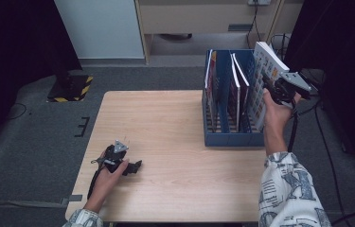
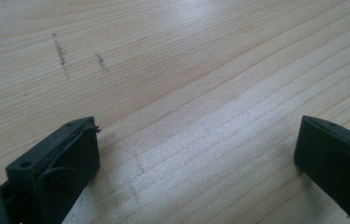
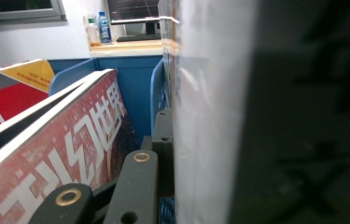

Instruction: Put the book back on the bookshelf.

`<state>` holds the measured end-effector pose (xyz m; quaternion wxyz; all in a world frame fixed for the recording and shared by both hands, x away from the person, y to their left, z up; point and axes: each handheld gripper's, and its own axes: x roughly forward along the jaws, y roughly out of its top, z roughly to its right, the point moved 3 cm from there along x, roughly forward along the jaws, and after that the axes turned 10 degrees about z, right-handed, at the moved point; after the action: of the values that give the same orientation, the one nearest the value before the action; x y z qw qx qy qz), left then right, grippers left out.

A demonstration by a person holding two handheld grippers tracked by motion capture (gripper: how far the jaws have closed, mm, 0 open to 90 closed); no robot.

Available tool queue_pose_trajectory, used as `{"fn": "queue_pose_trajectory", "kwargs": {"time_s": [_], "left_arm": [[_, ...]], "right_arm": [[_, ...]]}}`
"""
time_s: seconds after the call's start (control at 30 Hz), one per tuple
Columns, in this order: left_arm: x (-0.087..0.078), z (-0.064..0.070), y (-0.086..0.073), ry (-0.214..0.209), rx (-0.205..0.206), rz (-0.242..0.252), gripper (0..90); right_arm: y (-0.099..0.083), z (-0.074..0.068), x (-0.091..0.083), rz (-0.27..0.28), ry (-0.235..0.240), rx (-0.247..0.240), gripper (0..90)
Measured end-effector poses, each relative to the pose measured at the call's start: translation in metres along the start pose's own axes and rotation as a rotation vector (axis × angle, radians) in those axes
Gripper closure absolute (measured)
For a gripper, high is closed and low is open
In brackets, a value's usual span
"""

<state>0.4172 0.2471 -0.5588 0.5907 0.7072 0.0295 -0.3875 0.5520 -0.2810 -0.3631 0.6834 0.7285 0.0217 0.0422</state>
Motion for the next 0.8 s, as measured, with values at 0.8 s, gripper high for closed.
{"fn": "queue_pose_trajectory", "kwargs": {"time_s": [0.8], "left_arm": [[0.0,0.0,0.0,0.0,0.0,0.0,0.0]], "right_arm": [[-0.024,0.001,0.003,-0.013,-0.001,0.014,73.6]]}}
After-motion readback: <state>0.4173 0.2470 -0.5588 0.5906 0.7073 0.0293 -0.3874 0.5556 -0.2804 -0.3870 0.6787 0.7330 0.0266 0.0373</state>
